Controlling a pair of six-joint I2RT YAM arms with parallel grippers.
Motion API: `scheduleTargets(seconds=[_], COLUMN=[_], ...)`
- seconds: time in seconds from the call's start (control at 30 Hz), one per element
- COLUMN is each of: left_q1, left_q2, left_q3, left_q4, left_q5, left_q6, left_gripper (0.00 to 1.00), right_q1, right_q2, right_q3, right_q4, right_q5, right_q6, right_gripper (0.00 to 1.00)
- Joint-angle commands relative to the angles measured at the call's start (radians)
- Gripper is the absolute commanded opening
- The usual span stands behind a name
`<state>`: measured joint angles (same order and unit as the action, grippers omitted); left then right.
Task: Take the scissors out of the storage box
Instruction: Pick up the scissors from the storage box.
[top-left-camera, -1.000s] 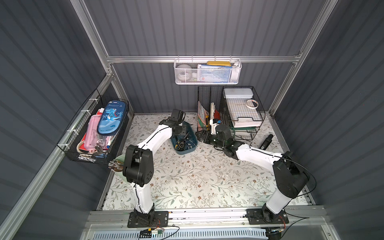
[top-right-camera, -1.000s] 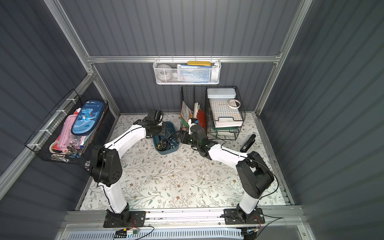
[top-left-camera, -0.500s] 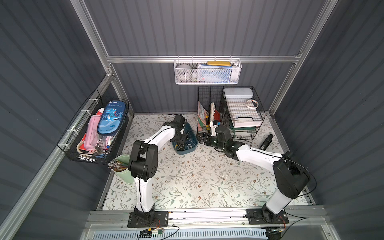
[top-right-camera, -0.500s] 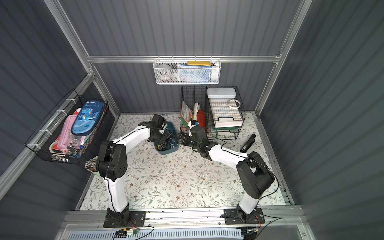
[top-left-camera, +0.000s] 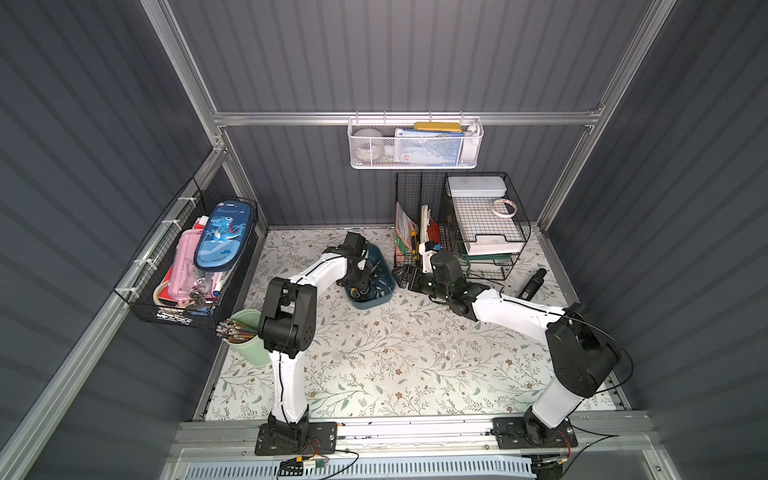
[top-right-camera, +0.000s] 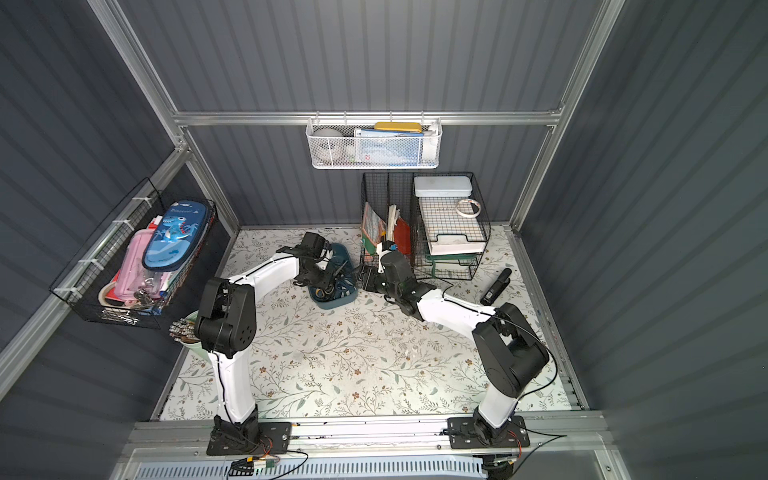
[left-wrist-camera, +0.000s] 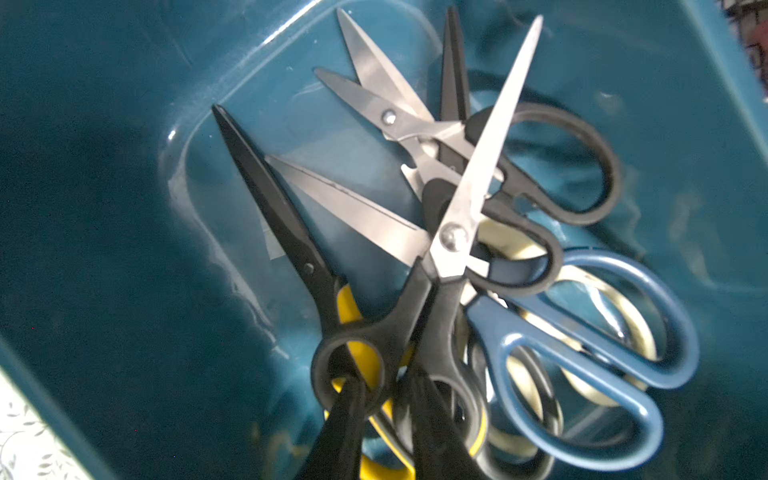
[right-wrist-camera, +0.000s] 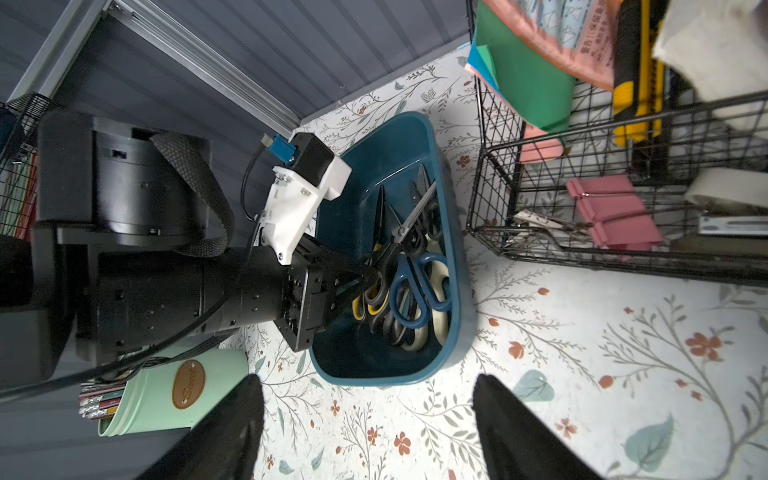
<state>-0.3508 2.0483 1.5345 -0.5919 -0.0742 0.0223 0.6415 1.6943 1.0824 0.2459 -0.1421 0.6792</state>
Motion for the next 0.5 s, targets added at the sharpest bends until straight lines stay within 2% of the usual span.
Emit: scheduleTargets(seconds=[0.0,0.17,0.27,0.47], left_q1=[-0.006,-0.005,0.004,0.006], left_q2=[0.022,0.014,-0.022,-0.028], left_q3=[-0.037,0.002,0.001,0.024], left_q4=[-0.042,-0.085,-0.058,-0.088], left_q5=[0.061,0.078,0.159,0.146], left_q6=[0.045,0.047,0.037,0.073], left_gripper=[0.27,0.29,0.3,0.32], right_q1=[0.0,0.001,0.001,0.002], right_q2=[0.011,0.033,0.038,0.038], right_q3=[0.017,0.04,0.047,0.048], right_q4=[-0.019,-0.016,-0.013,-0.019], right_q5=[-0.021,-0.037,-0.044,-0.041], right_q6=[-0.006,0.0,0.004,-0.003], right_gripper=[0.83,0.83,0.83,0.83])
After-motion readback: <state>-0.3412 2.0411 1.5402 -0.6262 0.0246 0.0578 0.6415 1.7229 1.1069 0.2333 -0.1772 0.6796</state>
